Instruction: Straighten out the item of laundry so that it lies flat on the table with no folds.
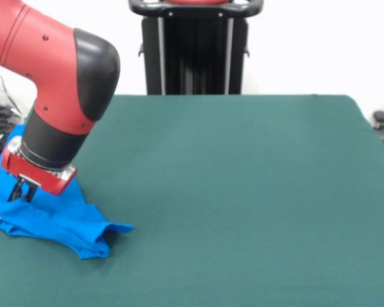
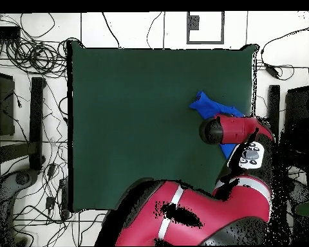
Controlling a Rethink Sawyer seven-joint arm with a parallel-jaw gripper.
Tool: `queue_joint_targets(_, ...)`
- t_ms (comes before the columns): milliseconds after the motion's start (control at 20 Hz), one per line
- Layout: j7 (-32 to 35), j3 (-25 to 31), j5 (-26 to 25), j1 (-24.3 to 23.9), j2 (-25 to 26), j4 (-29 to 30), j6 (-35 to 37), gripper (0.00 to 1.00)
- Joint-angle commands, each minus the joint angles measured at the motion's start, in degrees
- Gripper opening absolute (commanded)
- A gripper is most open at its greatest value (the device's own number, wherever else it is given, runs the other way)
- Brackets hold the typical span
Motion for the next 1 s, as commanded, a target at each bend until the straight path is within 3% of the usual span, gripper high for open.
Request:
queue_joint_targets(50,5.3,2.9,-0.7,2.3,2.7,0.6,-2.1,0.00)
queue_joint_targets(650,5.2,2.4,0.0,2.7,1.9,1.0,-2.0,0.00)
queue_joint_targets(1000,8.2,1.9,1.7,5.2,-3.9,10.3,-0.5,0.00)
